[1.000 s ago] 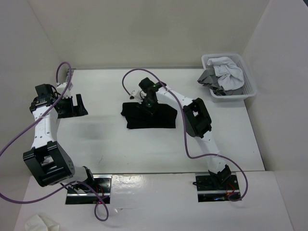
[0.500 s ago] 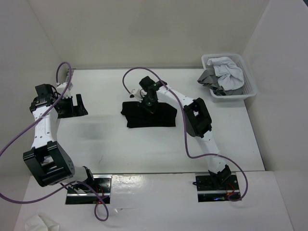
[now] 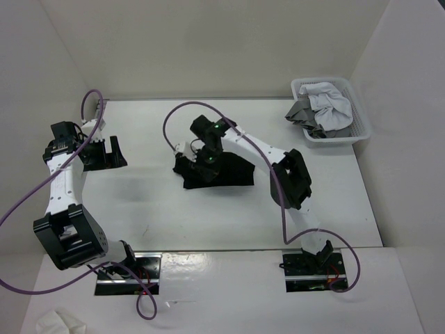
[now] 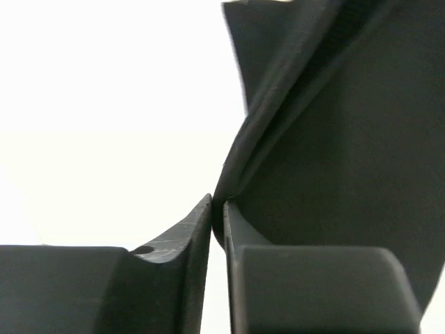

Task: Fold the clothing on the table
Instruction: Fold the skirt

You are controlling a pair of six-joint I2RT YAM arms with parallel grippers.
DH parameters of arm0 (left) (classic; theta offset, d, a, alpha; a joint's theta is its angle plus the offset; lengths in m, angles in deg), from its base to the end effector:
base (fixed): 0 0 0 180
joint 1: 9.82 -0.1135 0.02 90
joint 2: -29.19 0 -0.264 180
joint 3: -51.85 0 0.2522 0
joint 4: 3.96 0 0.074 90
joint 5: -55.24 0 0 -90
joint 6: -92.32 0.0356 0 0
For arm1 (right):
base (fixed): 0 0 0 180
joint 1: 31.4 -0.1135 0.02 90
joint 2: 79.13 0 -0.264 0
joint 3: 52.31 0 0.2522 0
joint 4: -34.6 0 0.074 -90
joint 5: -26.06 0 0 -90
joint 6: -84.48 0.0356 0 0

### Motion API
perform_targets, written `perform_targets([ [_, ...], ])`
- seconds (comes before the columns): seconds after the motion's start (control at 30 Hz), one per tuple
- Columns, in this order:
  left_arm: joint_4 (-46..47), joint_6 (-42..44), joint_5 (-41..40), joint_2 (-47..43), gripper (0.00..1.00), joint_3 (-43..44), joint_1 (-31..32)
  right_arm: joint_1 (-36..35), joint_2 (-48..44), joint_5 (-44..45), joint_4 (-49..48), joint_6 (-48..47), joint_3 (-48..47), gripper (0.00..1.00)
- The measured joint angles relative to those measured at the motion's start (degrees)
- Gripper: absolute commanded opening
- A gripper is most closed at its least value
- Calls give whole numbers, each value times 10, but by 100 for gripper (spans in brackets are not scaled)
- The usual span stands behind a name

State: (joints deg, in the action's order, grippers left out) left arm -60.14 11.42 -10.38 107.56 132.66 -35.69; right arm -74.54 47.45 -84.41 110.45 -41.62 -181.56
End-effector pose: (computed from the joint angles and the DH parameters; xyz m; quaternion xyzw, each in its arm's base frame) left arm 0.2599 0.1097 0.2970 -0.0705 0.9286 -0.1000 0.3504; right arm 0.3274 0.3238 0.2345 -0.6408 0.7333 0.1843 0.1329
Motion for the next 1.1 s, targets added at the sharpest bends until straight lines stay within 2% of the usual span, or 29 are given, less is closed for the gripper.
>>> perform_targets([
  [0.03, 0, 0, 0, 0, 100, 0, 0, -10, -3, -14, 15, -12, 2, 20],
  [0.07, -1, 0, 0, 0, 100, 0, 0, -22, -4, -27, 31, -25, 4, 31],
  [0.2, -2, 1, 3, 0, 100, 0, 0, -79, -9, -56, 68, -58, 50, 58],
  [0.27, -3, 2, 4, 0, 100, 0, 0, -112, -8, -53, 80, -70, 82, 62],
  [0.33, -6, 2, 6, 0, 100, 0, 0, -139, -4, -53, 95, -77, 98, 62],
  [0.37, -6, 3, 6, 0, 100, 0, 0, -143, -4, -53, 101, -79, 101, 65],
  [0.47, -9, 12, 6, 0, 100, 0, 0, -118, -4, -55, 99, -68, 93, 65],
  [0.67, -10, 14, 9, 0, 100, 0, 0, 57, -16, -9, -7, 29, 86, 65],
  [0.8, -9, 14, 13, 0, 100, 0, 0, 156, -46, 54, -89, 89, 143, 65],
  [0.9, -8, 14, 16, 0, 100, 0, 0, 167, -62, 85, -106, 110, 186, 65],
  [1.1, -8, 13, 23, 0, 100, 0, 0, 139, -85, 101, -124, 127, 243, 65],
])
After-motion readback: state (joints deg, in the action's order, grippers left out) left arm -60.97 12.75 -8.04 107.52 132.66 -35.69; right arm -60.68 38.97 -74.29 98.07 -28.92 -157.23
